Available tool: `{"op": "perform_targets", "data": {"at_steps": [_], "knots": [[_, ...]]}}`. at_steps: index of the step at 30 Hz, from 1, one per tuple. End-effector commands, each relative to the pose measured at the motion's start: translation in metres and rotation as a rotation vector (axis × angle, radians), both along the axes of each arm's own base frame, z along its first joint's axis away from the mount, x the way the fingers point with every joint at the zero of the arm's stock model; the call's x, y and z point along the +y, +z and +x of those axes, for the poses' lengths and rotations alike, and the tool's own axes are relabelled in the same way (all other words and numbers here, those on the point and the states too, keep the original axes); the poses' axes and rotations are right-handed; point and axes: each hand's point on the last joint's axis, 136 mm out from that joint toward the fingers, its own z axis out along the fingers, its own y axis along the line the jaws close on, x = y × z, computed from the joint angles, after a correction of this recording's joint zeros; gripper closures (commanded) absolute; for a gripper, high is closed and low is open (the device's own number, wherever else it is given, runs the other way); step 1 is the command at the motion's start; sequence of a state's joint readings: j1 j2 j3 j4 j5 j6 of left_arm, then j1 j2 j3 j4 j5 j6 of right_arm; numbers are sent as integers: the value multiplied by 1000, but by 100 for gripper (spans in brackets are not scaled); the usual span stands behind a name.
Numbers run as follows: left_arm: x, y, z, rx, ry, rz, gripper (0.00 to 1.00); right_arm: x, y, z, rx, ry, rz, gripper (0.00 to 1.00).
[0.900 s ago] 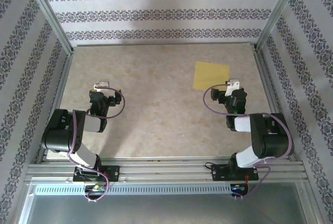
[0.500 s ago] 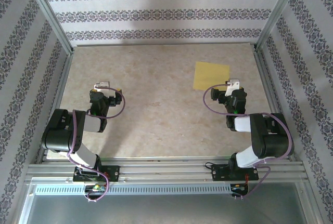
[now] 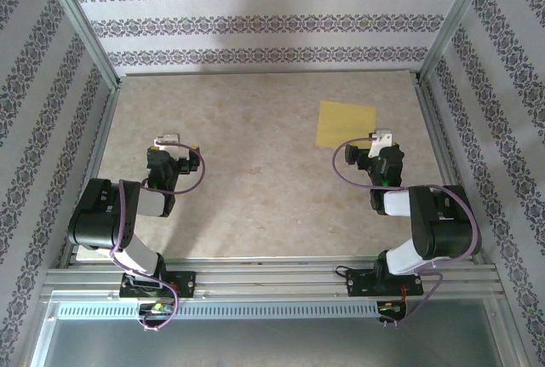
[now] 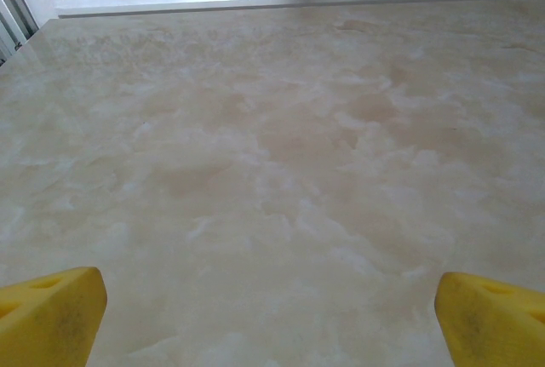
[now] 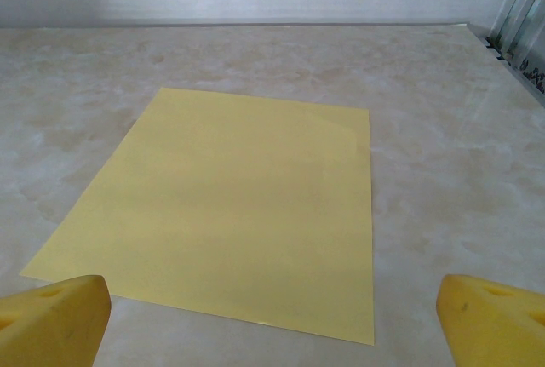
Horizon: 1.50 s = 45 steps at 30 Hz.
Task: Fold a paper plane with a square sheet of paper (pick it up from the middle)
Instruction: Move the square sheet of paper to the center of the table.
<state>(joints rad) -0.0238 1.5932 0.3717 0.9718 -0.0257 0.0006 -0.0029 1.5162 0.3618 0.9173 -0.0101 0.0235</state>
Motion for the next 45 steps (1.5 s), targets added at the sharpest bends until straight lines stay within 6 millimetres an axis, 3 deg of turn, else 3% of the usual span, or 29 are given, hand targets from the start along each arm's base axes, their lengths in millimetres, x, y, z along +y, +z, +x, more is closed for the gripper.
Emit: {"op": "perform_targets", "data": {"at_steps": [1,12,20,24,27,32,36,40,45], "knots": [[2,1,3,6,-4,4,1,2,8,7,-28,8,19,2],[2,4,0,-22,-4,8,1,0,11,4,-44,-8,14,2],[10,38,-15,-76,46,6,1,-3,56,-13,-73,-66,-20,2],[16,62,-19,-82,95,-19,1,-1,68,-18,20,-121,114,2],[19,79,-22,-83,158,-158,1,11,71,-18,144,-110,229,2],[-11,89,-18,32,76,-412,1,39,67,-1,298,-50,466,2],[-31,90,-16,36,-3,-537,1,60,58,27,409,5,586,2],[-42,80,-16,109,-34,-581,1,71,37,63,530,6,654,2],[-55,67,-14,207,-82,-614,1,68,1,92,640,-67,654,8]]}}
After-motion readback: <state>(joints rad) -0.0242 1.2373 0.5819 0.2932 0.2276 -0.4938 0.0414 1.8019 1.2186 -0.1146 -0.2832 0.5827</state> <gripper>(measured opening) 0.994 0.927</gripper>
